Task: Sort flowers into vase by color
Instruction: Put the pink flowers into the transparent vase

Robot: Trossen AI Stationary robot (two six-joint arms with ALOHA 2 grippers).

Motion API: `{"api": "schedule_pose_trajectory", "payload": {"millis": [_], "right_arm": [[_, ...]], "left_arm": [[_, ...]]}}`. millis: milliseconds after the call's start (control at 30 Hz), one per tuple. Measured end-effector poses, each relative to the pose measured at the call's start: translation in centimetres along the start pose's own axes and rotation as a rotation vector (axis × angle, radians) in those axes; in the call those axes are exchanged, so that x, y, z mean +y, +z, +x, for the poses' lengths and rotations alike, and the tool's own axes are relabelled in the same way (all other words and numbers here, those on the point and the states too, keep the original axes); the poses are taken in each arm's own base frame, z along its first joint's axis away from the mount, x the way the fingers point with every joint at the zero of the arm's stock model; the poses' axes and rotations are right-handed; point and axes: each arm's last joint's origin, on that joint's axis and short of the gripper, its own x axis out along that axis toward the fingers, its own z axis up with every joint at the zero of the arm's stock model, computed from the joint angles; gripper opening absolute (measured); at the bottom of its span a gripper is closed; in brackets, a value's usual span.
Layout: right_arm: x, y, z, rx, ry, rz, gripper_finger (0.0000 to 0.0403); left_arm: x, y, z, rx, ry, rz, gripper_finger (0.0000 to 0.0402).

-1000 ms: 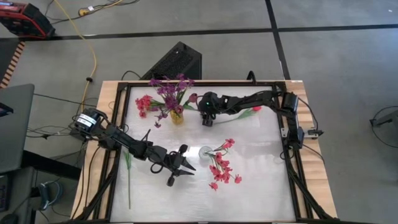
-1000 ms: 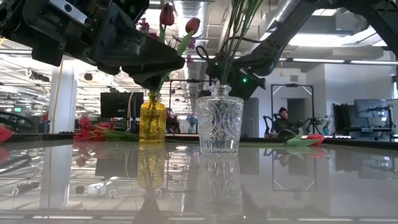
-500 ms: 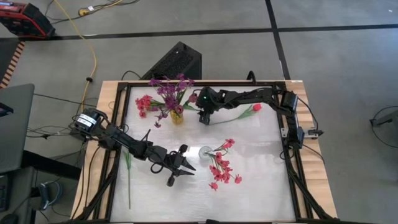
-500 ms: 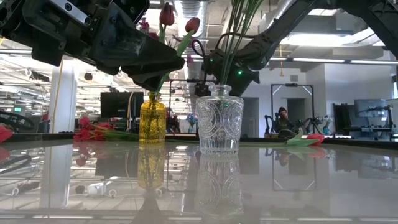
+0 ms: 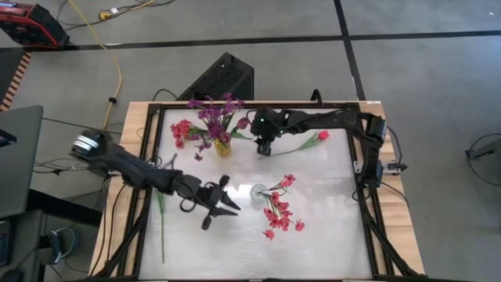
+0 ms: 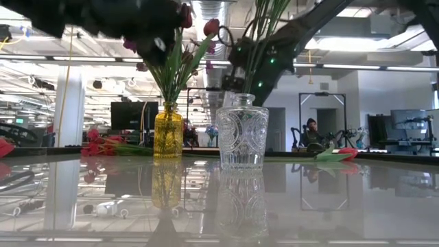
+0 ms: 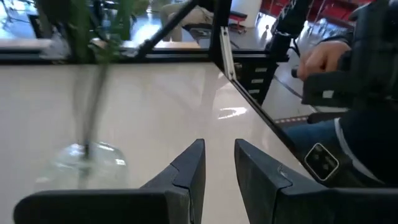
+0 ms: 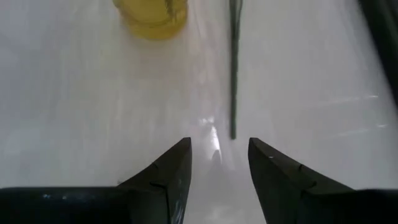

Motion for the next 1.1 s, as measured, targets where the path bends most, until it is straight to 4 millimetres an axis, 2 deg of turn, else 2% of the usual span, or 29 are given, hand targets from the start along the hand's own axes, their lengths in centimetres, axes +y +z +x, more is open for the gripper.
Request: {"api": "schedule_pose_trajectory", "payload": {"millis": [133,200,300,333,467,633,767,867,1000,1100], "right_arm": [[-0.8,0.6,-2.1,-0.045,-0.027,0.012,0.0183],[-1.3,0.9,-2.9,-0.068,-0.039,0.024,0.0183],[-1.3,0.9,-3.1,-0.073,-0.026,0.032,0.0183],[-1.2,0.9,-3.0,-0.069,-0.014,0.033,0.0183],[-0.8,0.7,-2.7,-0.049,0.023,0.028,0.0183],[0.2,0.6,-2.4,-0.027,0.044,0.019,0.0183],[1.1,0.7,-2.2,-0.02,0.061,0.001,0.0183],[2.0,0.6,-1.9,0.0,0.079,-0.014,0.0183],[3.2,0.7,-1.9,0.009,0.099,-0.038,0.0183],[4.1,0.8,-1.9,0.016,0.116,-0.068,0.0183]], "left_arm": [[0.1,4.8,-3.4,-0.048,0.031,0.128,0.0075],[0.4,7.7,-5.5,-0.149,0.067,0.204,0.0075],[1.4,11.7,-9.1,-0.312,0.27,0.262,0.0075],[2.1,12.8,-10.3,-0.328,0.378,0.265,0.0075],[6.1,16.0,-14.7,-0.201,0.77,0.228,0.0075],[11.8,19.0,-19.8,-0.105,0.998,0.105,0.0075],[17.8,19.3,-23.7,-0.037,1.259,-0.082,0.0075],[21.9,18.3,-26.1,0.047,1.318,-0.216,0.0075],[27.2,14.3,-27.4,0.252,1.364,-0.435,0.0075],[29.9,11.4,-27.4,0.384,1.41,-0.53,0.0075]]}}
